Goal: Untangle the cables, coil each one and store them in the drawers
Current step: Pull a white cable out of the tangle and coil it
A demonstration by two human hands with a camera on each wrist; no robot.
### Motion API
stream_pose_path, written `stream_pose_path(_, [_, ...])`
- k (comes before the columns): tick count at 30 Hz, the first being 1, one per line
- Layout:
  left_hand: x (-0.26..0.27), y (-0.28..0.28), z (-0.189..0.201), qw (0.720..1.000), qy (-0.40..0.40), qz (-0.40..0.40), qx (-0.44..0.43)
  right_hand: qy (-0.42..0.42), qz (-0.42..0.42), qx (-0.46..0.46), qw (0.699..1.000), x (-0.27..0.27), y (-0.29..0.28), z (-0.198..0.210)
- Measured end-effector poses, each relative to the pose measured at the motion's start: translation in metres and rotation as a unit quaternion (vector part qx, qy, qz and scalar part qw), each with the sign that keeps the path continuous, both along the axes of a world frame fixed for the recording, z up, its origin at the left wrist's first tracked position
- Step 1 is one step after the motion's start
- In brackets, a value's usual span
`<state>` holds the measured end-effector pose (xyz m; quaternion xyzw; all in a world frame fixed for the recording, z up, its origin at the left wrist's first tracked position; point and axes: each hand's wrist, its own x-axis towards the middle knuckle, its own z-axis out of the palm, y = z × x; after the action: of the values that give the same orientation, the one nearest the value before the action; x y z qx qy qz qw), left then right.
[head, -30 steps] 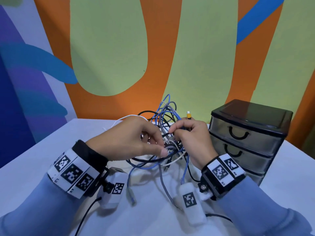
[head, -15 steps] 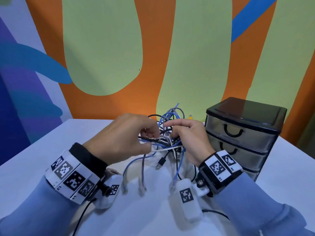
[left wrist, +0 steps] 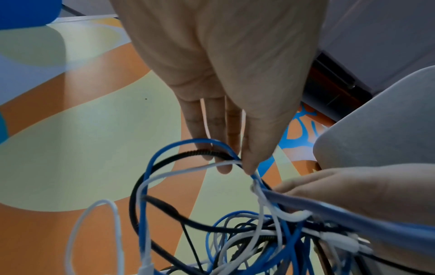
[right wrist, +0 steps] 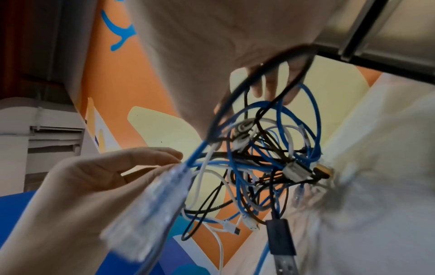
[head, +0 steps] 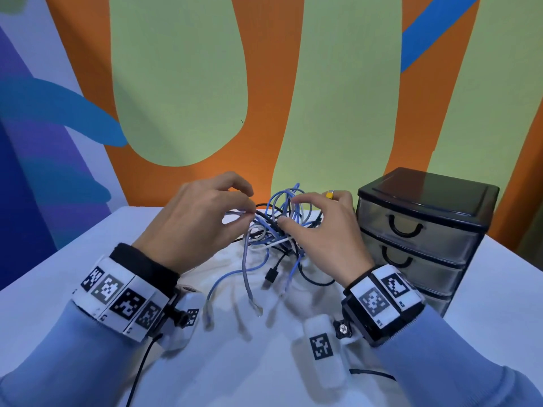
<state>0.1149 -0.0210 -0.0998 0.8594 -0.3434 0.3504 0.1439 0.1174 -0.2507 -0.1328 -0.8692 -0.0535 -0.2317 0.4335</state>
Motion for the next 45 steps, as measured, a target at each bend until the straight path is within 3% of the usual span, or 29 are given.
stream_pose_path(6, [-0.001, -0.006, 0.003, 0.998, -0.033, 0.046, 0.007, -0.128, 0.045, -0.021, 0.991, -0.01, 0.01, 0.007])
stream_pose_path(10, [-0.004, -0.012, 0.003, 0.999, -0.01, 0.012, -0.037, -0.202, 0.087, -0.032, 0.975, -0.015, 0.016, 0.01])
stream_pose_path(20, [-0.006, -0.007, 0.005, 1.0, 0.01, -0.016, -0.025, -0.182, 0.09, -0.011, 0.979, -0.001, 0.011, -0.002])
stream_pose_path(24, [-0.009, -0.007, 0.006, 0.998, -0.048, 0.029, 0.002, -0.178, 0.08, -0.026, 0.98, -0.006, 0.013, 0.001])
stream_pose_path(27, [-0.01, -0.005, 0.008, 0.996, -0.086, 0.01, -0.003, -0.189, 0.051, -0.052, 0.979, -0.01, 0.015, 0.004])
stream_pose_path(30, [-0.013, -0.003, 0.01, 0.996, -0.082, -0.006, -0.031, -0.202, 0.052, -0.054, 0.977, -0.012, 0.014, 0.007])
stream_pose_path(34, [-0.013, -0.004, 0.009, 0.994, -0.027, -0.015, -0.106, -0.2, 0.127, -0.006, 0.972, -0.008, 0.017, 0.004])
stream_pose_path(39, [-0.012, -0.009, 0.008, 0.983, 0.047, -0.029, -0.173, -0.11, 0.216, 0.059, 0.969, -0.007, 0.019, 0.002])
stream_pose_path(42, [-0.012, -0.01, 0.011, 0.981, 0.035, 0.001, -0.189, -0.083, 0.243, 0.052, 0.965, -0.007, 0.021, 0.0])
stream_pose_path(45, [-0.009, -0.001, 0.016, 0.97, 0.006, 0.041, -0.238, -0.076, 0.21, 0.071, 0.972, -0.001, 0.017, -0.004])
